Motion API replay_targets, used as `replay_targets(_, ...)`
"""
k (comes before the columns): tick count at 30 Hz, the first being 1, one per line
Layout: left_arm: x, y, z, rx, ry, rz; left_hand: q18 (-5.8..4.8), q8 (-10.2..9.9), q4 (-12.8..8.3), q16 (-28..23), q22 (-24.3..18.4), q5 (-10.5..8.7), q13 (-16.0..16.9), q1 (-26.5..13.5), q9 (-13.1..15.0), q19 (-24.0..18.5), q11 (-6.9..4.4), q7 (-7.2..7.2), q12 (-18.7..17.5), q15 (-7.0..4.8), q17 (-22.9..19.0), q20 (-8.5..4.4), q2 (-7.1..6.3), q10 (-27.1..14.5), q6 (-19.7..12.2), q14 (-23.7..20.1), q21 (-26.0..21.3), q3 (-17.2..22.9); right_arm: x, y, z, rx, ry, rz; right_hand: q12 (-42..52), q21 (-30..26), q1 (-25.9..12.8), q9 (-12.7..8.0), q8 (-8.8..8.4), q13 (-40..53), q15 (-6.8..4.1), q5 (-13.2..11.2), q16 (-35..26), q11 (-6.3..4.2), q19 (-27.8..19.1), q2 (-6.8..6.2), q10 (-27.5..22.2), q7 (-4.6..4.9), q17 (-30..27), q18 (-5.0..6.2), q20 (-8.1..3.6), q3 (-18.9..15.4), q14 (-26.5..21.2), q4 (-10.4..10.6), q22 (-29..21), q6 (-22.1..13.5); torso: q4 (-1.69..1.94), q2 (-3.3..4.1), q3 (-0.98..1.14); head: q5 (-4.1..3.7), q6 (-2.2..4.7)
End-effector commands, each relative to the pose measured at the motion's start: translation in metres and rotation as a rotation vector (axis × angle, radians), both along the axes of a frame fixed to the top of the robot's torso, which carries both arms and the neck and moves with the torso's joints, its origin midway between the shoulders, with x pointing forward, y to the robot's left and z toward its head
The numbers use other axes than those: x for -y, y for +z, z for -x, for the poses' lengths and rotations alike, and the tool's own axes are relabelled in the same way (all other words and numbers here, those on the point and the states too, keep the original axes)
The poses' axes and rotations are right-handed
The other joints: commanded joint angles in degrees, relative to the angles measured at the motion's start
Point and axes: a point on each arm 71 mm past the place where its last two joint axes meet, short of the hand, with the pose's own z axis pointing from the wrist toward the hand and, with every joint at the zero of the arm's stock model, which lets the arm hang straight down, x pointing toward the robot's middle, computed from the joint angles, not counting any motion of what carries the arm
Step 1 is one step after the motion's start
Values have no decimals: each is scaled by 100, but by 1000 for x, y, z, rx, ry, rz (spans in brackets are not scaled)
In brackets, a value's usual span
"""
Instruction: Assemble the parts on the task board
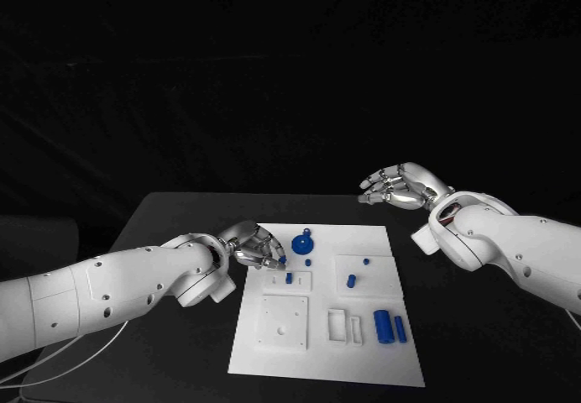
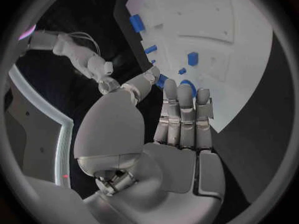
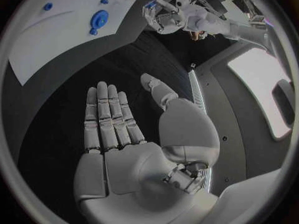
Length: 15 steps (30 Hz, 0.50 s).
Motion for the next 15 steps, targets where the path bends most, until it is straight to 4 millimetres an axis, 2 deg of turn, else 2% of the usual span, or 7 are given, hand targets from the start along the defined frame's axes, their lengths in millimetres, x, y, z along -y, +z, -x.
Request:
replay_targets(1,5,-6,3,-321,49,357,-45,-52,-15,-28,109,3,6,-70,5,-51,28,23,-17,-4,-5,-476,49,-60,-50,-69,-26,-74,-9,0,8,99,84,130,-24,-28,100,-10,30,-7,30,21,-31,-16,-16,-1,37,8,-8,36,5,15,19,-37,7,23,-4,0,2,2,89)
replay_targets(7,8,-5,2,-435,85,584,-45,-76,-188,-13,106,19,27,-165,14,-93,40,36,12,8,3,-461,227,-114,-51,-105,-43,-292,-21,-2,19,191,140,207,-35,-40,250,-19,39,-9,36,-18,-41,-16,-29,-56,35,4,-10,35,8,8,6,-40,17,37,-3,-1,6,10,186)
replay_targets(10,8,-5,0,-446,83,631,-45,-91,-239,-14,101,18,30,-185,12,-103,46,41,16,11,4,-457,282,-131,-62,-116,-57,-331,-28,-2,23,236,162,234,-35,-44,349,-24,49,-8,32,-41,-39,-19,-25,-100,46,-4,-6,36,10,14,11,-40,24,53,-3,-3,3,16,259)
replay_targets(15,11,-4,-2,-478,91,720,-45,-108,-300,-12,92,23,35,-242,13,-116,51,47,29,16,6,-448,364,-146,-72,-126,-82,-385,-40,-2,33,326,198,276,-40,-51,477,-29,65,-8,32,-66,-38,-21,-21,-165,54,-15,-1,36,13,29,16,-41,30,84,-9,-3,2,19,329)
